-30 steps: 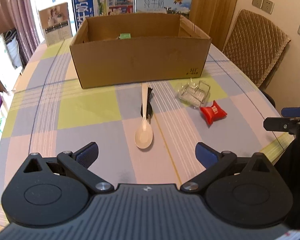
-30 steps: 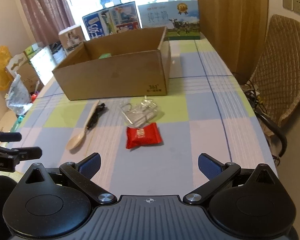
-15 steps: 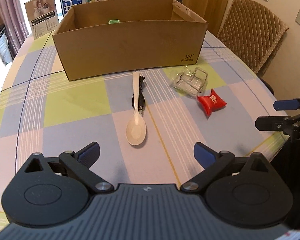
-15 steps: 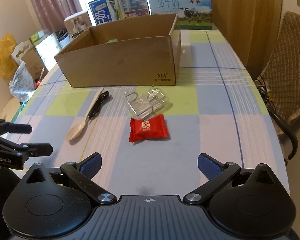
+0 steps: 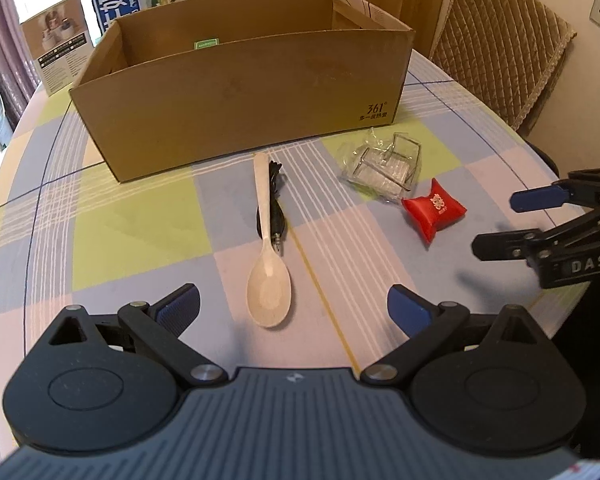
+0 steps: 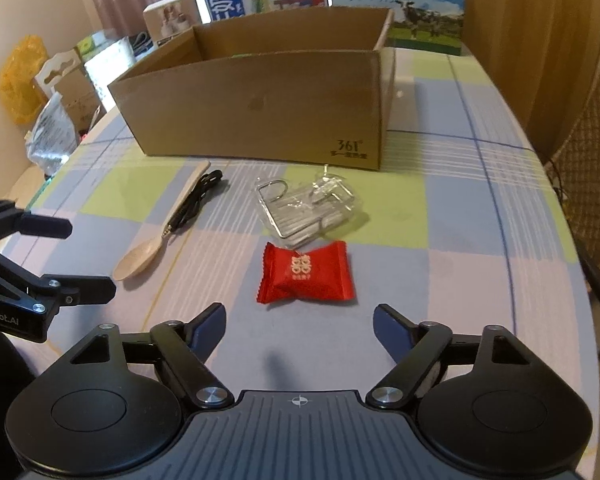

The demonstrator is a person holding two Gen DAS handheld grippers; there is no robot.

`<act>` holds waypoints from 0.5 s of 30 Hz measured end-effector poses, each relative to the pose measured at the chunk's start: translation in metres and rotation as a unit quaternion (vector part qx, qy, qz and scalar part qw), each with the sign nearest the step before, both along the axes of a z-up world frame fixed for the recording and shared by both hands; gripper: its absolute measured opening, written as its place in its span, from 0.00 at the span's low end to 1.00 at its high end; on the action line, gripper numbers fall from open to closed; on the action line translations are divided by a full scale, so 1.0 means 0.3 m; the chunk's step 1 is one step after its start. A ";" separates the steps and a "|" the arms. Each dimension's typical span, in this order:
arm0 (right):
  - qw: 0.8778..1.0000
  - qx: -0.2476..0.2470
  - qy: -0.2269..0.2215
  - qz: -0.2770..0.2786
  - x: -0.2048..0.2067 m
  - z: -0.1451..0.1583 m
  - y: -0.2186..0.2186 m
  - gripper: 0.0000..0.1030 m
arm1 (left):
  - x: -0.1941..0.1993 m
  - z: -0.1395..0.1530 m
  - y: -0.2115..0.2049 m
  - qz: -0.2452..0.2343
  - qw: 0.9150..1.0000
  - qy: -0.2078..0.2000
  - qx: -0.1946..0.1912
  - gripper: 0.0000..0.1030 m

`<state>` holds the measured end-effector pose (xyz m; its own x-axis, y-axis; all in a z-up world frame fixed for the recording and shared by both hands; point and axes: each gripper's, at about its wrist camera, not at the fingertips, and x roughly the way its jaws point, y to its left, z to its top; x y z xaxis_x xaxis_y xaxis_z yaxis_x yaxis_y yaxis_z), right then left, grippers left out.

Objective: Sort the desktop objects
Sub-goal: 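Grasp the white plastic spoon with the left tool while the right tool grasps the red candy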

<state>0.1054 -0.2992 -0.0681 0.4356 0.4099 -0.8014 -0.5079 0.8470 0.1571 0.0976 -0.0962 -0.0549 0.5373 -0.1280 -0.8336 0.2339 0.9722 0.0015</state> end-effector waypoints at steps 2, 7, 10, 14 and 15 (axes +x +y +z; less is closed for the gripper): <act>1.000 -0.001 -0.002 0.004 0.014 -0.021 0.014 0.75 | 0.016 -0.009 -0.002 -0.001 1.000 0.001 0.001 0.95; 1.000 -0.007 -0.010 0.019 0.054 -0.072 0.049 0.72 | 0.045 -0.027 -0.006 -0.005 1.000 0.006 0.002 0.95; 0.999 -0.015 -0.014 0.028 0.076 -0.094 0.070 0.68 | 0.062 -0.036 -0.002 -0.003 1.000 0.009 0.002 0.95; 0.999 -0.027 -0.018 0.031 0.100 -0.121 0.088 0.64 | 0.083 -0.050 -0.001 -0.002 1.000 0.011 0.000 0.95; 0.999 -0.028 -0.019 0.031 0.105 -0.127 0.089 0.64 | 0.088 -0.053 -0.001 -0.002 1.000 0.011 -0.001 0.95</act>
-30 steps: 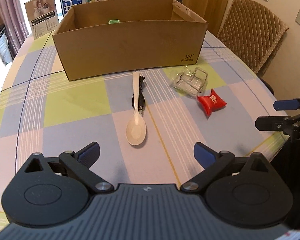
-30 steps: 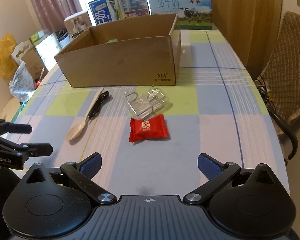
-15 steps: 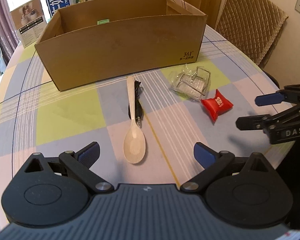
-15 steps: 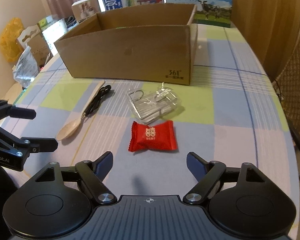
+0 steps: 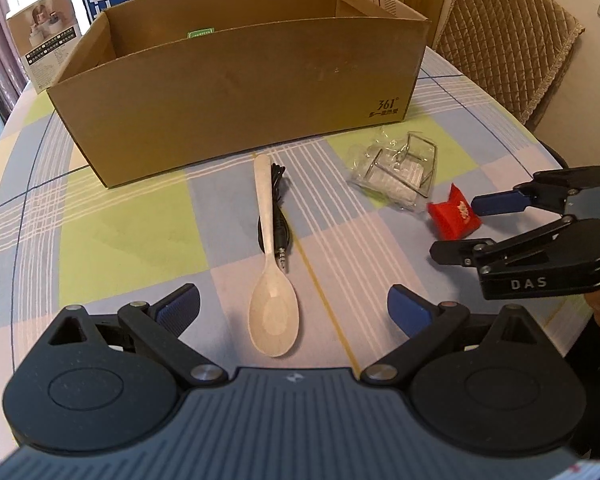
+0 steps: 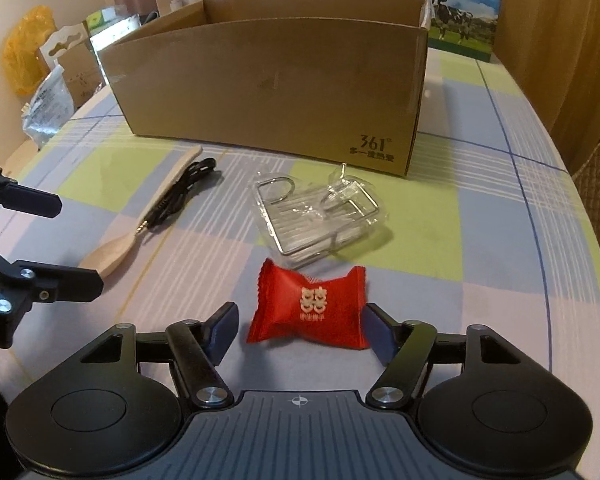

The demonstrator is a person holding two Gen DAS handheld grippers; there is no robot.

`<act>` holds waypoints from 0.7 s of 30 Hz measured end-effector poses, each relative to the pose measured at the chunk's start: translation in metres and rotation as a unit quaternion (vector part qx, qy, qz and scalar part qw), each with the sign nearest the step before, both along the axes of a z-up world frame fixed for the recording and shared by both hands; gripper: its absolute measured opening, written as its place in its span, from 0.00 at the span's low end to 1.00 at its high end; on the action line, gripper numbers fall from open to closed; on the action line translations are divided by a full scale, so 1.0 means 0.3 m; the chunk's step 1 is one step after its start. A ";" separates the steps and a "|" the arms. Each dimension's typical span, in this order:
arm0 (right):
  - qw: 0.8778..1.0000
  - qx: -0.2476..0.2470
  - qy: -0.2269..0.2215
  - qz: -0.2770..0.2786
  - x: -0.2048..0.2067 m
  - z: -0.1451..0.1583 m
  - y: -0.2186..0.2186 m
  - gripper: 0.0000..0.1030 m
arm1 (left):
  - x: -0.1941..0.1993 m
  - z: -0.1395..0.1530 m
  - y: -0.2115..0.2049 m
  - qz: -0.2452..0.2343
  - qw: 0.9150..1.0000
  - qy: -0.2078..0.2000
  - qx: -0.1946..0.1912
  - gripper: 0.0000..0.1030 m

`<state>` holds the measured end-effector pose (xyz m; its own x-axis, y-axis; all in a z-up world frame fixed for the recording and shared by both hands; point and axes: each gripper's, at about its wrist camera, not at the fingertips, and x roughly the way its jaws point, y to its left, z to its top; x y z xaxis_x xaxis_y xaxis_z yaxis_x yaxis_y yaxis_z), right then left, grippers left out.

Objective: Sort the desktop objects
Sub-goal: 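Grasp the white plastic spoon with the left tool while the right tool grasps the red candy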

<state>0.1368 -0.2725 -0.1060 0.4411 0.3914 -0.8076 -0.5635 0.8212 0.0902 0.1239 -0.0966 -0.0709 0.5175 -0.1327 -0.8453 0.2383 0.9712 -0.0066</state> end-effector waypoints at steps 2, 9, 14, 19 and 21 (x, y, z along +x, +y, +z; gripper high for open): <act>1.000 -0.004 -0.004 0.000 0.007 -0.005 -0.001 0.64 | 0.006 -0.006 -0.004 -0.001 1.000 0.001 -0.002 0.95; 1.000 -0.004 -0.004 0.008 0.027 -0.013 -0.014 0.64 | 0.024 -0.022 -0.028 -0.011 1.000 0.004 -0.004 0.95; 1.000 0.002 0.003 0.020 0.036 -0.008 -0.025 0.64 | 0.025 -0.023 -0.046 -0.018 1.000 0.004 -0.004 0.95; 1.000 -0.005 -0.001 0.026 0.035 -0.009 -0.025 0.63 | 0.023 -0.025 -0.049 -0.015 1.000 0.004 -0.002 0.95; 1.000 -0.006 -0.002 0.027 0.034 -0.009 -0.025 0.58 | 0.021 -0.026 -0.047 -0.014 1.000 0.004 -0.003 0.95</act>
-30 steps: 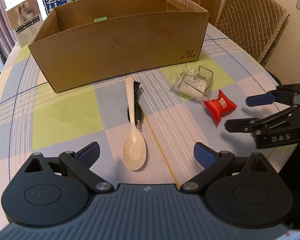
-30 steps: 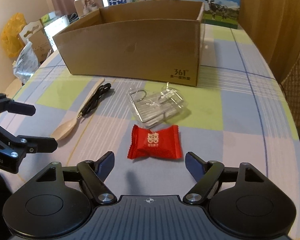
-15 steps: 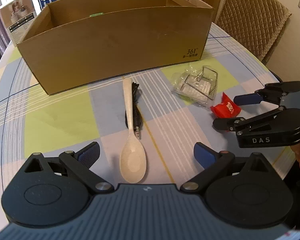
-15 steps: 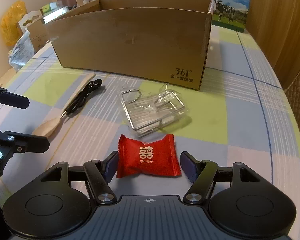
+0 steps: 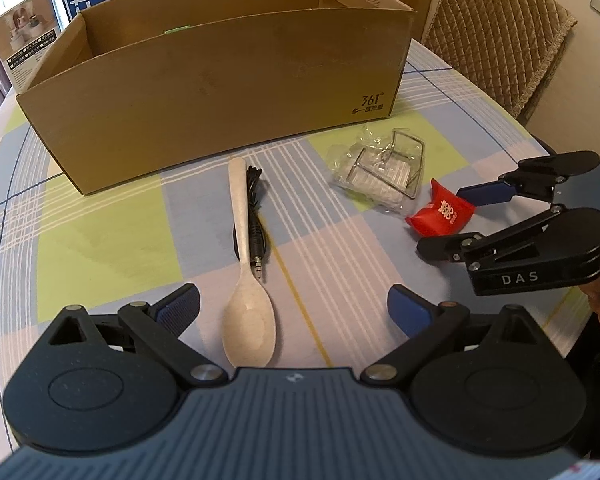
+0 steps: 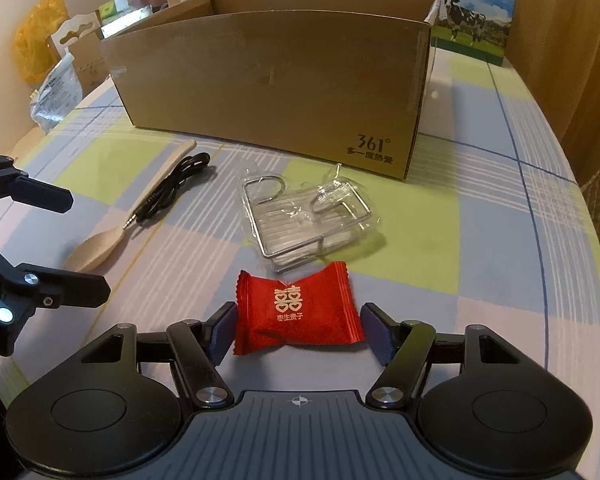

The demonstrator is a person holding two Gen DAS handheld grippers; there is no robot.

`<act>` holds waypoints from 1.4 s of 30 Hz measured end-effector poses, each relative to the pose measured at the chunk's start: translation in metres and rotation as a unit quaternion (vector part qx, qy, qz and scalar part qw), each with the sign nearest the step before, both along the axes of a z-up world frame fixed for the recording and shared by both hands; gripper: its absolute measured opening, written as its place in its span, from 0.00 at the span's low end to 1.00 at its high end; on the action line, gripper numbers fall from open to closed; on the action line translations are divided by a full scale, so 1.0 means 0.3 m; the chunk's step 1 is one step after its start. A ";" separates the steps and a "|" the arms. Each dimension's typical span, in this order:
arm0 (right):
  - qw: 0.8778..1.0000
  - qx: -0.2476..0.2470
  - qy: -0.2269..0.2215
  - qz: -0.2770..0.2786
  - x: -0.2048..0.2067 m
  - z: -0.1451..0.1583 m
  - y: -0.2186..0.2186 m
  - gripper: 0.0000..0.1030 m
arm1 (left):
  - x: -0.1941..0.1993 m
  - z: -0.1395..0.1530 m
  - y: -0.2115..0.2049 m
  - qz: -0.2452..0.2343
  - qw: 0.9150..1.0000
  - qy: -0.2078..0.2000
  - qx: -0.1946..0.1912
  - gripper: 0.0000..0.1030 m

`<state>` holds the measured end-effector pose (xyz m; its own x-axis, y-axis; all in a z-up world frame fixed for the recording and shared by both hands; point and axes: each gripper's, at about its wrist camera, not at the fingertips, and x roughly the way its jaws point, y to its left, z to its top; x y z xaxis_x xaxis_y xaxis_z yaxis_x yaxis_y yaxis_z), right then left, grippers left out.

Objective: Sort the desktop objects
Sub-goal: 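Grasp the white plastic spoon with the left tool while the right tool grasps the red candy, then lift the spoon with the left tool while the right tool lifts the red candy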

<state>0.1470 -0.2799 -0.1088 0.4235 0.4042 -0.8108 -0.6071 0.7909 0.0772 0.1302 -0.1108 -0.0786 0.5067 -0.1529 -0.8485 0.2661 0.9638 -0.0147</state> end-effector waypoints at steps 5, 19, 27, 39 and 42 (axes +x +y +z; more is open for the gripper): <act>1.000 0.000 -0.001 0.000 -0.007 0.006 -0.006 0.46 | -0.002 0.001 0.005 0.003 1.000 -0.002 -0.002 0.95; 1.000 0.004 0.001 -0.019 -0.054 0.039 -0.045 0.43 | 0.022 -0.030 0.069 0.011 1.000 0.001 -0.007 0.79; 0.999 0.005 0.012 -0.034 -0.076 0.031 -0.070 0.43 | 0.067 -0.069 0.091 0.003 1.000 0.029 0.003 0.39; 0.999 0.018 0.016 -0.042 -0.116 0.043 -0.072 0.43 | -0.034 -0.047 0.076 0.014 0.999 0.047 -0.005 0.26; 0.999 0.017 0.018 -0.042 -0.135 0.038 -0.073 0.42 | -0.074 -0.050 0.061 0.013 0.999 0.053 -0.005 0.26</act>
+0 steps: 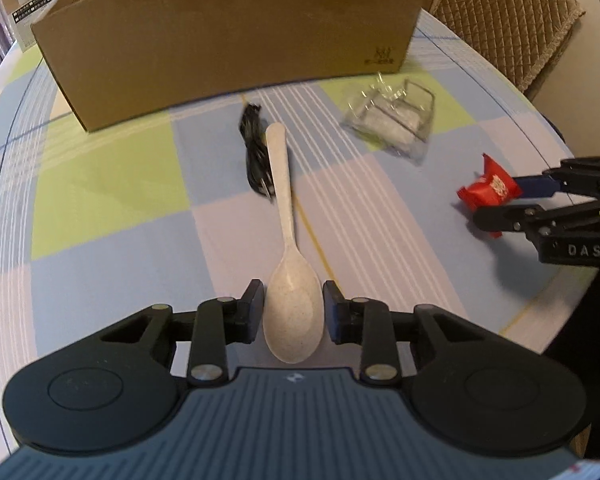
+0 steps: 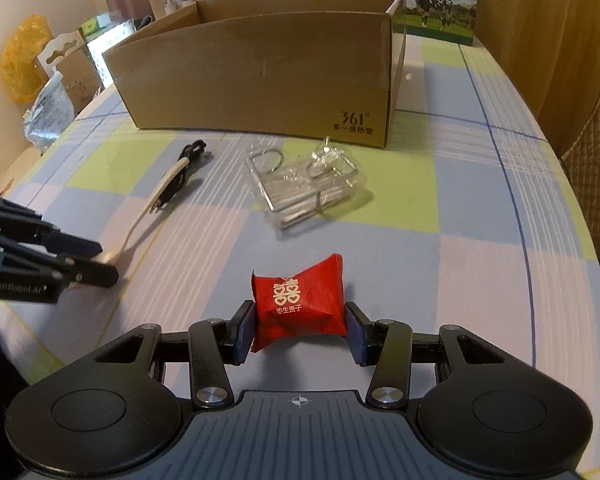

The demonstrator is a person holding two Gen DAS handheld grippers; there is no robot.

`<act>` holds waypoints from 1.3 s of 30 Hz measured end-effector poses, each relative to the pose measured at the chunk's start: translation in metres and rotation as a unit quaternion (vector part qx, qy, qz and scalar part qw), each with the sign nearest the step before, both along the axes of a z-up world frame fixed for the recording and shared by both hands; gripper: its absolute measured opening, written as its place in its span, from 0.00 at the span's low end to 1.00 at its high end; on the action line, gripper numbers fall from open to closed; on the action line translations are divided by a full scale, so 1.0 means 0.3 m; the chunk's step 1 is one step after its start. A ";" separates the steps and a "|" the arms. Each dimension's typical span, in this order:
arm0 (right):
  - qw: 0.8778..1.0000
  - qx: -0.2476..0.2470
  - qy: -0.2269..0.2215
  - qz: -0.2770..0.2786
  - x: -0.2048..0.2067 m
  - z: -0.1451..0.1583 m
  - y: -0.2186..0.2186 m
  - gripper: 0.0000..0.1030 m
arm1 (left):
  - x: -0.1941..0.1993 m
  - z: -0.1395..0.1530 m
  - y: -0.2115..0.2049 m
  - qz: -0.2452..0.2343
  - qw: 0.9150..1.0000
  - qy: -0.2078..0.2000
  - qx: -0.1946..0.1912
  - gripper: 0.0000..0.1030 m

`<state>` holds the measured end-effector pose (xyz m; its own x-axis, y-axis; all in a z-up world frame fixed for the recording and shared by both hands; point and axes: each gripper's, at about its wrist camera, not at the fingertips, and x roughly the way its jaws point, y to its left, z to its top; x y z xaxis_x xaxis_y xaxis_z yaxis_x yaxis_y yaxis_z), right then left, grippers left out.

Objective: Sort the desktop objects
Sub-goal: 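Lift the spoon with the left tool while the right tool lifts the red candy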

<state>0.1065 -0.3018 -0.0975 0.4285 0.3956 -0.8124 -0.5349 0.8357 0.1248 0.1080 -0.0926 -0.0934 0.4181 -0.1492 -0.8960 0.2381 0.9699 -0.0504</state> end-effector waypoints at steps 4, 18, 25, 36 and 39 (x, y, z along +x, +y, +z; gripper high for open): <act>1.000 -0.001 0.003 -0.004 -0.017 -0.010 -0.009 0.43 | -0.022 -0.006 -0.022 -0.006 1.000 0.000 0.014 0.30; 1.000 -0.001 -0.001 -0.004 -0.020 -0.017 -0.011 0.63 | -0.037 -0.017 -0.020 0.006 1.000 -0.003 0.016 0.26; 1.000 0.002 -0.005 -0.013 -0.011 -0.020 -0.013 0.66 | -0.040 -0.016 -0.027 0.001 1.000 -0.005 0.012 0.25; 0.999 -0.034 -0.037 0.007 -0.023 -0.027 0.038 0.45 | -0.036 -0.019 -0.029 -0.001 1.000 -0.009 0.020 0.26; 0.999 -0.032 -0.031 0.003 -0.017 -0.023 0.028 0.42 | -0.031 -0.020 -0.030 -0.001 1.000 -0.009 0.020 0.26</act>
<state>0.1015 -0.2933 -0.1045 0.4762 0.3460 -0.8084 -0.5443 0.8380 0.0380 0.0988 -0.1016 -0.0995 0.4346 -0.1139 -0.8934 0.2406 0.9706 -0.0066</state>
